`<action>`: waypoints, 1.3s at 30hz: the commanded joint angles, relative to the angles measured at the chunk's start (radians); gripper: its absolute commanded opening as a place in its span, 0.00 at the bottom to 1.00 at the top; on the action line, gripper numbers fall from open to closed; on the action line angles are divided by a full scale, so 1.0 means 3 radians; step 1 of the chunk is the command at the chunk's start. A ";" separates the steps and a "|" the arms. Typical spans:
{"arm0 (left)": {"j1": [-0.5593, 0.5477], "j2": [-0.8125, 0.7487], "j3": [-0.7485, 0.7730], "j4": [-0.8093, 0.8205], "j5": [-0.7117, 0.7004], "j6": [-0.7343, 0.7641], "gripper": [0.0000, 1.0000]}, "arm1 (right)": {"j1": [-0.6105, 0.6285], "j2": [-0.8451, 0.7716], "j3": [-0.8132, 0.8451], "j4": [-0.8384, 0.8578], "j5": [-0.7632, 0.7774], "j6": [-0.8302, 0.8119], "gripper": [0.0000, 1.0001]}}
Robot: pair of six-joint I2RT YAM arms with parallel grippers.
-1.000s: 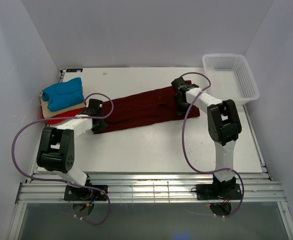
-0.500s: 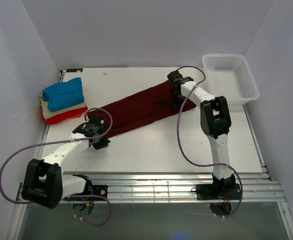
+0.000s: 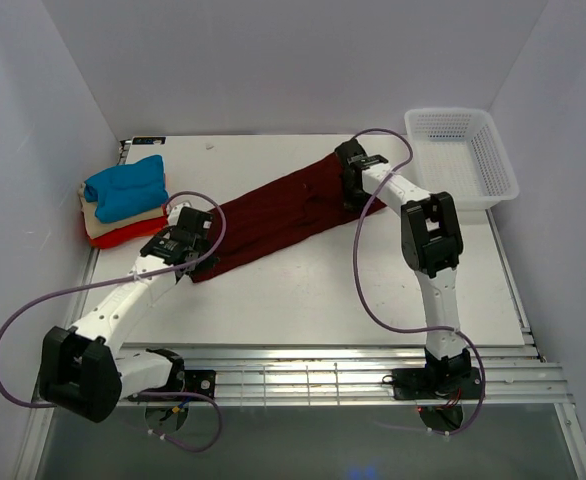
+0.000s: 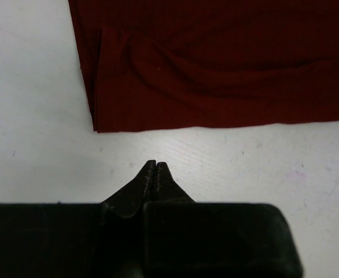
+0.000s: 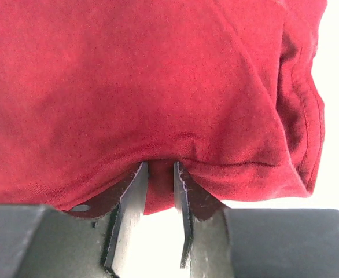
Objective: Fold and stack the t-shirts
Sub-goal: Rotate the tshirt 90 degrees
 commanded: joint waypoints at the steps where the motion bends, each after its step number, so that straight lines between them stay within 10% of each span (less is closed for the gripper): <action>1: -0.0008 0.0321 0.0285 0.0212 -0.0317 0.0283 0.00 | -0.0023 -0.0381 -0.0528 0.0160 0.0074 0.0007 0.31; 12: 0.0033 0.1298 0.0542 0.0321 -0.0277 0.0631 0.00 | -0.0028 -0.1114 -0.0693 0.0050 0.0288 -0.0214 0.32; 39: 0.0053 0.1814 0.0082 0.0371 -0.0032 0.0493 0.00 | -0.0028 -0.1641 -0.1194 0.0065 0.0130 -0.0055 0.32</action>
